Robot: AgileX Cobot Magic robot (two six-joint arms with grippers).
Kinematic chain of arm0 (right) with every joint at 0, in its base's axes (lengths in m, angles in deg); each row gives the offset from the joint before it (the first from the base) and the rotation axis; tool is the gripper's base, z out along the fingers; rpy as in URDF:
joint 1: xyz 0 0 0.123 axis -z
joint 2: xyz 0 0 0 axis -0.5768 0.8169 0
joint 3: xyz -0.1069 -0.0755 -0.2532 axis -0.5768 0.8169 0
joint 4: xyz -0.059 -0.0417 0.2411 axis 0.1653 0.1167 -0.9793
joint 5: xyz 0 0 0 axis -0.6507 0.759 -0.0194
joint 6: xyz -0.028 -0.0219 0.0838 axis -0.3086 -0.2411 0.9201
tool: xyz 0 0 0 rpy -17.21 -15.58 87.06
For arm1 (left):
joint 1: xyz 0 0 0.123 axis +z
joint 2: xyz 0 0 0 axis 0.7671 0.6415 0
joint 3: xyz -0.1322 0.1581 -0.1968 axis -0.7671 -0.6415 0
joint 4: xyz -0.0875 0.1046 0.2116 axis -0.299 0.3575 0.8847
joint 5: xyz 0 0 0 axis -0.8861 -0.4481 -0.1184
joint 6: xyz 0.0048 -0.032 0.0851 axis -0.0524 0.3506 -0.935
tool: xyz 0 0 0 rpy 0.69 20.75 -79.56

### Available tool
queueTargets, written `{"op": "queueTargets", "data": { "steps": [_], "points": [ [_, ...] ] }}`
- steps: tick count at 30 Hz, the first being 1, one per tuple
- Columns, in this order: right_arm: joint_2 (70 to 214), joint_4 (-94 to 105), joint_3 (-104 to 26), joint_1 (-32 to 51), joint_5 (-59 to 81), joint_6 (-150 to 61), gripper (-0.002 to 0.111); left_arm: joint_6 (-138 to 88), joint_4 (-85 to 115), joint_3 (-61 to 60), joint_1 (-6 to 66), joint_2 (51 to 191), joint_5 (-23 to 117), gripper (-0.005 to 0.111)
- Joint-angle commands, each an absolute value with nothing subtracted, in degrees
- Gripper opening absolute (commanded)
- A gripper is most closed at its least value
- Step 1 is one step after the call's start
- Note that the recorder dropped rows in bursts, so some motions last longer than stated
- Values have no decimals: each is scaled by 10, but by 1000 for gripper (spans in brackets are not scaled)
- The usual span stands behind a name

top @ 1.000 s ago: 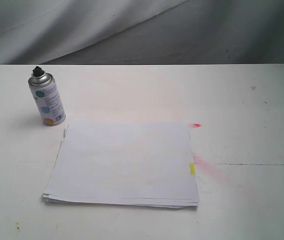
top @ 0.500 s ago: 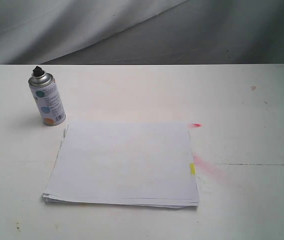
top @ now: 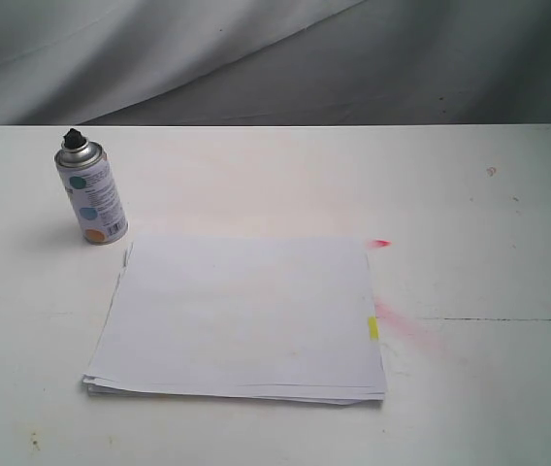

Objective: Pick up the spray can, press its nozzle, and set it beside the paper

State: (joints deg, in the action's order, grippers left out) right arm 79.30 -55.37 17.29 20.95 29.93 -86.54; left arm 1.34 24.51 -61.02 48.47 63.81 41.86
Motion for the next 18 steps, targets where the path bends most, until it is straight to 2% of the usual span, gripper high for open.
{"op": "queueTargets", "data": {
  "steps": [1,16,18],
  "points": [
    [790,-557,177,211,297,-871,0,17,238,-613,482,635,417,0],
    [790,-557,177,211,297,-871,0,17,238,-613,482,635,417,0],
    [790,-510,177,211,285,-895,0,17,238,-613,482,635,417,0]
  ]
}}
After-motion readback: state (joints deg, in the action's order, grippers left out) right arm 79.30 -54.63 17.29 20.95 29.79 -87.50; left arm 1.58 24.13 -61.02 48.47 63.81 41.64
